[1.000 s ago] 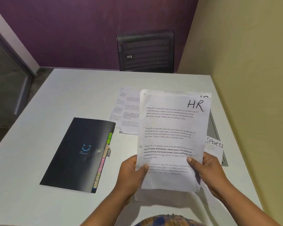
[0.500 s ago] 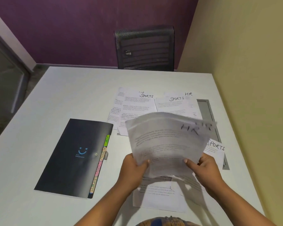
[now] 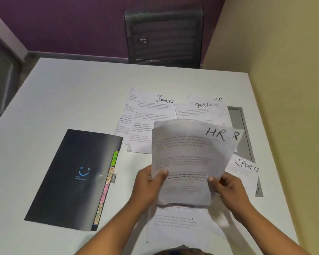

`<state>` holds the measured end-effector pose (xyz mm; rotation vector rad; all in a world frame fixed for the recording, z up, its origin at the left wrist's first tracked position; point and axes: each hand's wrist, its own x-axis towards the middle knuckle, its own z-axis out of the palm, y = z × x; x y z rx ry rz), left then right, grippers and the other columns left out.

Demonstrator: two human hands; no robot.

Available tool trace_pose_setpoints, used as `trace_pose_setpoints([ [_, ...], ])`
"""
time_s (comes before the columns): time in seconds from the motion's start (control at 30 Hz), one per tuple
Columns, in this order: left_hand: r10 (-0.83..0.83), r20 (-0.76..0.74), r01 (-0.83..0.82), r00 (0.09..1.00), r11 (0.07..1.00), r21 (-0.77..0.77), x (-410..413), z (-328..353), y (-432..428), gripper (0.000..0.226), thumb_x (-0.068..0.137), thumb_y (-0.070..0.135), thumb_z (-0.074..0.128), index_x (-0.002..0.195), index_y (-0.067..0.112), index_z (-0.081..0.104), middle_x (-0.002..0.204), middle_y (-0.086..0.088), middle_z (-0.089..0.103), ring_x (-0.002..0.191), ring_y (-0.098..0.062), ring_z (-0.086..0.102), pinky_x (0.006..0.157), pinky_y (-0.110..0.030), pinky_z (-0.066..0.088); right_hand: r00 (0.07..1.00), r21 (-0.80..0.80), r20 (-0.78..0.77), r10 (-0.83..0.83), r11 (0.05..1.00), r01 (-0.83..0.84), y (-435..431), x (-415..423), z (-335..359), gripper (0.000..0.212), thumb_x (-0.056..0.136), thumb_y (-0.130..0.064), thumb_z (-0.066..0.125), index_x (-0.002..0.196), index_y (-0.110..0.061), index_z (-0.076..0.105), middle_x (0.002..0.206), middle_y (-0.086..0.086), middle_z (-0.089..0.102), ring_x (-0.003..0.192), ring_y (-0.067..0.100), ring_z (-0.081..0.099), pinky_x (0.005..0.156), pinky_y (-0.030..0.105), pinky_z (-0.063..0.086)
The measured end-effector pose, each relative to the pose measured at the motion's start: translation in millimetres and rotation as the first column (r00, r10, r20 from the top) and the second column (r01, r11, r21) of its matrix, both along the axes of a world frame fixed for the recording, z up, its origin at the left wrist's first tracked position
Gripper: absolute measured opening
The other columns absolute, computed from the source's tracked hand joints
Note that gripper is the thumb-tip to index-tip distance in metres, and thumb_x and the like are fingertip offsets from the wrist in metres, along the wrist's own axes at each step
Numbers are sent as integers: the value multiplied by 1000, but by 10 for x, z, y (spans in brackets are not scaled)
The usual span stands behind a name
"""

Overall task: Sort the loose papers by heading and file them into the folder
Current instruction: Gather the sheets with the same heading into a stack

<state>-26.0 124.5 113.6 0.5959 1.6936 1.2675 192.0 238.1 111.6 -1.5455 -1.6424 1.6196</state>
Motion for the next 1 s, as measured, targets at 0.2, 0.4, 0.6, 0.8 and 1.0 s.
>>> trace_pose_setpoints([
  [0.2,-113,90,116,990,993,-26,-189,7,280,23,98,20,60,119,18,68,112,6,75,104,-11,71,87,-30,58,947,-193,-161,-279,950,247,371,-210,-115,17,98,-5,56,107,0,69,102,19,76,89,33,72,84,45,58],
  [0.4,-10,110,22,994,994,-109,-268,-166,373,18,98,14,59,109,13,73,101,1,78,96,-19,74,77,-32,60,974,-310,-152,-171,944,117,655,-282,-233,19,98,-13,58,111,-5,70,102,14,76,83,23,74,75,33,56],
  [0.6,133,235,-109,963,988,-114,-344,-264,478,20,94,4,61,110,7,72,102,-5,78,95,-22,74,77,-32,61,949,-35,78,-307,950,310,1426,-276,-390,13,94,-8,62,92,-17,72,87,6,74,72,18,72,57,24,56],
  [0.8,170,212,-150,962,983,-107,-420,-300,617,22,97,6,57,116,13,66,105,-3,77,98,-23,73,83,-40,59,754,162,610,-245,969,185,2040,-179,-643,58,86,-36,72,127,1,54,115,11,62,114,35,60,85,32,46],
  [1.0,179,222,-163,958,983,-88,-443,-307,696,23,97,6,56,118,12,64,105,-6,77,98,-25,73,84,-42,59,780,93,586,-220,974,204,2169,-251,-781,28,81,-25,76,96,-9,60,97,12,65,82,28,62,72,31,49],
])
